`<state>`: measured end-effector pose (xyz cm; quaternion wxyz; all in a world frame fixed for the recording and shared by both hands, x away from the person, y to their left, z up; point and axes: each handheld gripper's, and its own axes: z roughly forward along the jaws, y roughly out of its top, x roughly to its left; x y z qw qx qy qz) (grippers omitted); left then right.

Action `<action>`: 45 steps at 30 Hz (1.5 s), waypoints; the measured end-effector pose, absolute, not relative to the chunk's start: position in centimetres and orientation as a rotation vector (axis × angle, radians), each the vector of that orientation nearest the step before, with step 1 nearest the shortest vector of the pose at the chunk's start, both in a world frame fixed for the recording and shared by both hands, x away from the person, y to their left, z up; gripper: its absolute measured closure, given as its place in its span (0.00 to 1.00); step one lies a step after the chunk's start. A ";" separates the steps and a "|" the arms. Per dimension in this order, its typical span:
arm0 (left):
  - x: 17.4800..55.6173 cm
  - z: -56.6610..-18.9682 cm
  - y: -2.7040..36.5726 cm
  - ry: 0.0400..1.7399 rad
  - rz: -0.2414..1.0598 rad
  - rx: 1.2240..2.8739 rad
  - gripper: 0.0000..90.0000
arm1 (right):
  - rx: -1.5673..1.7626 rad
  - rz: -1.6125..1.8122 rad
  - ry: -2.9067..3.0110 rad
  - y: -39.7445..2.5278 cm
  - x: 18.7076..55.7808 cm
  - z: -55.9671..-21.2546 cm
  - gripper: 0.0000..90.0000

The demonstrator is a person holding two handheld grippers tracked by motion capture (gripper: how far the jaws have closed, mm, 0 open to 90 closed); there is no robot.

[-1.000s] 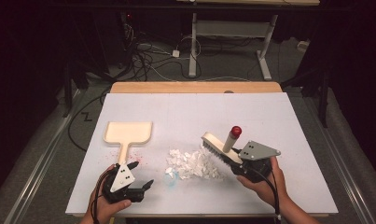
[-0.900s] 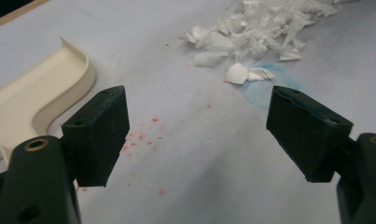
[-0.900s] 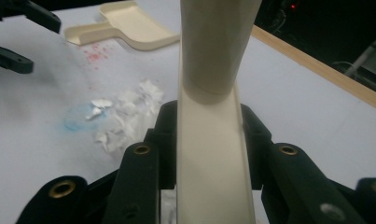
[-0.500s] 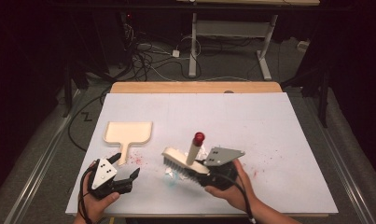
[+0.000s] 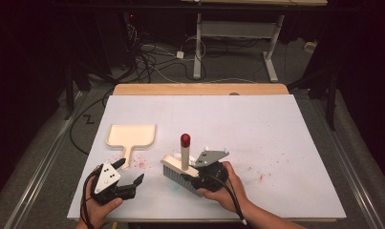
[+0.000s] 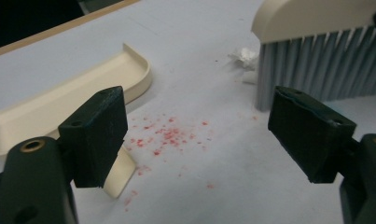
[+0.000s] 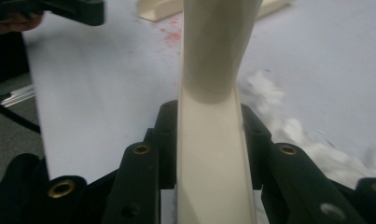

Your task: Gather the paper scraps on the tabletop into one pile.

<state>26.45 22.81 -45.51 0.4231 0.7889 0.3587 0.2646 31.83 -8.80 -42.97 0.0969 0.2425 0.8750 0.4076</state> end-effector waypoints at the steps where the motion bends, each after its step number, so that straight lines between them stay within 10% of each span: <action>1: 26.4 -45.5 22.7 0.894 0.659 1.978 0.21 | 0.733 1.206 2.587 -9.2 32.0 -42.9 0.75; 23: 26.6 -45.7 22.0 0.857 0.633 2.013 0.21 | 0.380 1.179 2.490 -11.4 36.1 -37.1 0.75; 33: 26.8 -46.2 22.0 0.859 0.594 2.032 0.21 | 0.259 1.094 2.574 -7.8 43.8 -41.2 0.75; 45: 26.8 -46.5 21.6 0.842 0.574 2.067 0.22 | -0.095 1.077 2.717 -8.9 42.6 -42.4 0.75</action>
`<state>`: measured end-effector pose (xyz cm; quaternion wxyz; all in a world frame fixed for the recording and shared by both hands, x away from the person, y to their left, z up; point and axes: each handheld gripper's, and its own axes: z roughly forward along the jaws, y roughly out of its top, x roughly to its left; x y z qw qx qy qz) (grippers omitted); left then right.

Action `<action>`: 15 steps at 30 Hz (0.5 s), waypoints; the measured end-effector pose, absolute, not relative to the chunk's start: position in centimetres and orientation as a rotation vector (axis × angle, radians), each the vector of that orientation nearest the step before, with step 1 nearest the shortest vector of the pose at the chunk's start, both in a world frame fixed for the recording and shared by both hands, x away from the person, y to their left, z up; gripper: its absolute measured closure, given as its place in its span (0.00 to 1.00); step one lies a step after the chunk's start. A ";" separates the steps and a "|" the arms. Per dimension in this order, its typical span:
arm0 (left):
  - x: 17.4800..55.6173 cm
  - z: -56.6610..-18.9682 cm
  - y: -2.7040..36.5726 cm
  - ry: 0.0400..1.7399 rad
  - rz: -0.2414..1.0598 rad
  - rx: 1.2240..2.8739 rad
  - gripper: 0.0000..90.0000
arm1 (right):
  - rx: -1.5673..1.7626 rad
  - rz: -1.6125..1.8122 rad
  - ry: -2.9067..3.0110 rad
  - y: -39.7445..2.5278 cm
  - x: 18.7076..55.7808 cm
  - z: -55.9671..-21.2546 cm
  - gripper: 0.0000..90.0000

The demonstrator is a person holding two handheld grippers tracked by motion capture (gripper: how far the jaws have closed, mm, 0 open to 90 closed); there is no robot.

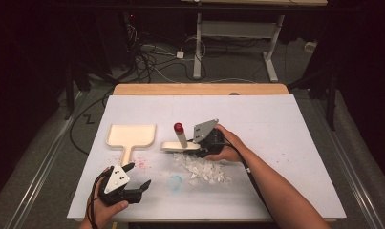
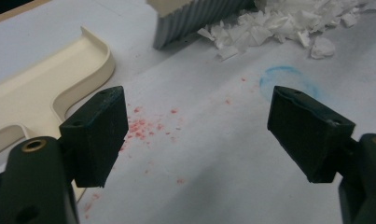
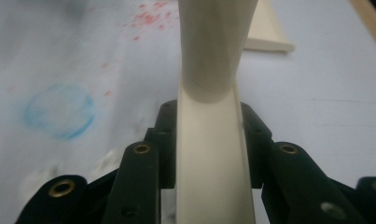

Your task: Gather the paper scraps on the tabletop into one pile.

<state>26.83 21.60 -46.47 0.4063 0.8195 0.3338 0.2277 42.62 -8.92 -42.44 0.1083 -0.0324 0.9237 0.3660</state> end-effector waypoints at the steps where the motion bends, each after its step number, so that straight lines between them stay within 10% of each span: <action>1: 26.9 -46.5 21.5 0.841 0.572 2.072 0.22 | -0.095 1.077 2.717 -8.9 42.6 -42.4 0.75; 15: 27.1 -46.7 21.1 0.833 0.554 2.097 0.22 | -0.037 1.127 2.602 -14.7 40.4 -39.9 0.75</action>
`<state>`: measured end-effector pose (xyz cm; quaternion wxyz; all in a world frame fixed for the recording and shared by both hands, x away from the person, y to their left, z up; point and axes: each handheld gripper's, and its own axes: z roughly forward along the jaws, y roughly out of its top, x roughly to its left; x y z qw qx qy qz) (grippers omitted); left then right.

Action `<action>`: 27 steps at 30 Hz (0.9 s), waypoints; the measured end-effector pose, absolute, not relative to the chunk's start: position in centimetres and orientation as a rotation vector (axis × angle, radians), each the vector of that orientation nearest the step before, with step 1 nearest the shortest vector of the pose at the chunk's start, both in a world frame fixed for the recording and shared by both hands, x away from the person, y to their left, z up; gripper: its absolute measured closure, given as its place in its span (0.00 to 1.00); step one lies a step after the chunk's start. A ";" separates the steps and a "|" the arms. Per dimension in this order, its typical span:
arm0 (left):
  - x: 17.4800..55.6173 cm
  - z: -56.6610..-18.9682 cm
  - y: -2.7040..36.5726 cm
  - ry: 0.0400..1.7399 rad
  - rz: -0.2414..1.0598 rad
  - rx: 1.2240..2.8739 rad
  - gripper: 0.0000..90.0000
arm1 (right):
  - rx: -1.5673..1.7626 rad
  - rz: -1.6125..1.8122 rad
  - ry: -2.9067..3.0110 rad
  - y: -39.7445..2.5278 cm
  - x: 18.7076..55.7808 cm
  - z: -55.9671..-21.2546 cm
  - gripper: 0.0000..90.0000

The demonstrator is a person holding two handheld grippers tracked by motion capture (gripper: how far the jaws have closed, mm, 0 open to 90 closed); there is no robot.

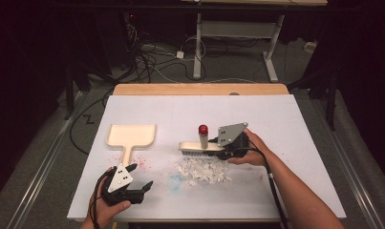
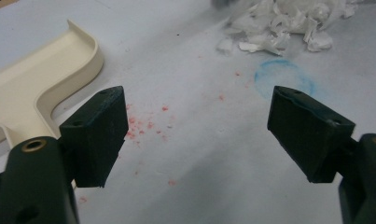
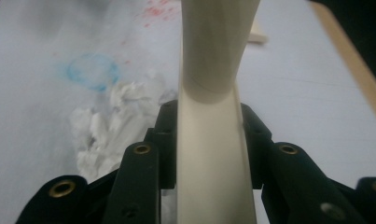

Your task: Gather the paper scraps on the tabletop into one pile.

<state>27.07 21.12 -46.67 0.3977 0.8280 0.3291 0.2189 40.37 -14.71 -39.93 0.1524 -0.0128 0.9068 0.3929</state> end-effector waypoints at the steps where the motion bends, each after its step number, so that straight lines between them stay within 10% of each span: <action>1: 27.0 -46.6 21.1 0.830 0.555 2.097 0.22 | -0.007 1.138 2.576 -15.0 40.2 -39.6 0.75; 27: 26.4 -46.0 19.9 0.750 0.561 2.129 0.24 | 0.965 0.899 2.323 -19.9 32.6 -42.1 0.75</action>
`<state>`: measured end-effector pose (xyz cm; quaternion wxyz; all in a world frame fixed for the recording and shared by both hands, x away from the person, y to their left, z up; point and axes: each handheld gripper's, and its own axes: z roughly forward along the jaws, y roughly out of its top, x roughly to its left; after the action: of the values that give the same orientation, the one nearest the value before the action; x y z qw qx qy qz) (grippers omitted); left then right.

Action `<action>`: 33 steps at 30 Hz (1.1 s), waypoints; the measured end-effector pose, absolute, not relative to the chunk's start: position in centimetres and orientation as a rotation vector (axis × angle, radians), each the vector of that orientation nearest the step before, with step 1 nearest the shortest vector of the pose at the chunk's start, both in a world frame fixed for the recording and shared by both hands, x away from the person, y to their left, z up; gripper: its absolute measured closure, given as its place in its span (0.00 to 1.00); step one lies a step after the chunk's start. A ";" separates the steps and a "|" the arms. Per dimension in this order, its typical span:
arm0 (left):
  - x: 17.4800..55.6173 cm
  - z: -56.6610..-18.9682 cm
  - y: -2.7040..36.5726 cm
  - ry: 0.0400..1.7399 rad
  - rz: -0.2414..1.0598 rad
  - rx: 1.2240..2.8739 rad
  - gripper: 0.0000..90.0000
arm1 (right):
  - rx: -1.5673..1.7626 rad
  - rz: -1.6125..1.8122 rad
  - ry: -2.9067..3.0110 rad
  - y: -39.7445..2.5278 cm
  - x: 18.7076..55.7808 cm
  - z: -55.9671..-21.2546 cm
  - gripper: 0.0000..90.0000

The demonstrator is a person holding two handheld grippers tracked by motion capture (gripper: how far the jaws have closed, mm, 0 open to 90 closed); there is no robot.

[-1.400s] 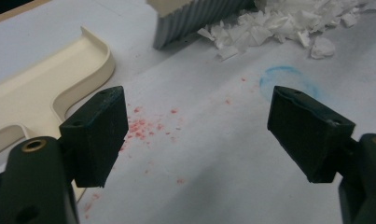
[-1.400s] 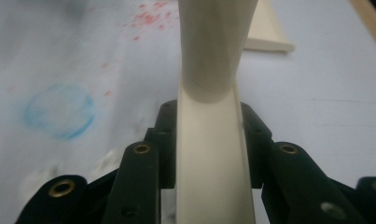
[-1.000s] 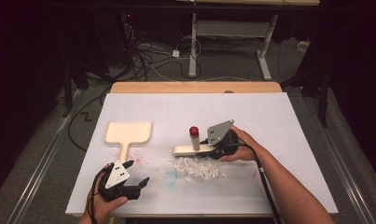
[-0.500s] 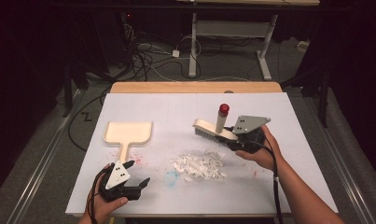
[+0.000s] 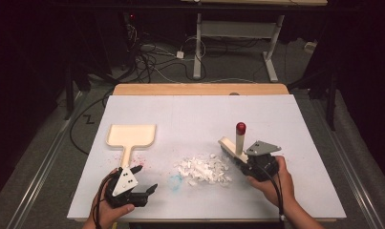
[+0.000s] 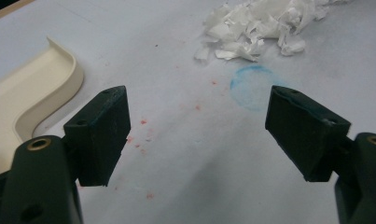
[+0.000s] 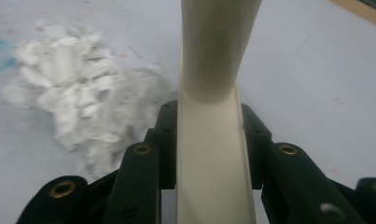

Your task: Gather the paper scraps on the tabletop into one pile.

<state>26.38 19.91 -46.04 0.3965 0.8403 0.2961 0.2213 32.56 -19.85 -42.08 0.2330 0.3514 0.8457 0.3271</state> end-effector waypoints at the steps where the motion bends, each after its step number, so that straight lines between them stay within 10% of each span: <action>1: 26.4 -46.1 19.9 0.757 0.558 2.118 0.24 | 0.960 0.881 2.310 -19.4 32.1 -42.2 0.75; 33: 26.3 -45.8 20.0 0.729 0.548 2.089 0.23 | 0.987 1.089 2.153 -11.1 29.4 -43.9 0.75</action>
<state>26.27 20.00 -45.79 0.4177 0.8327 0.2904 0.2185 29.40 -11.12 -43.95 0.2644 0.3652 0.7965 0.4029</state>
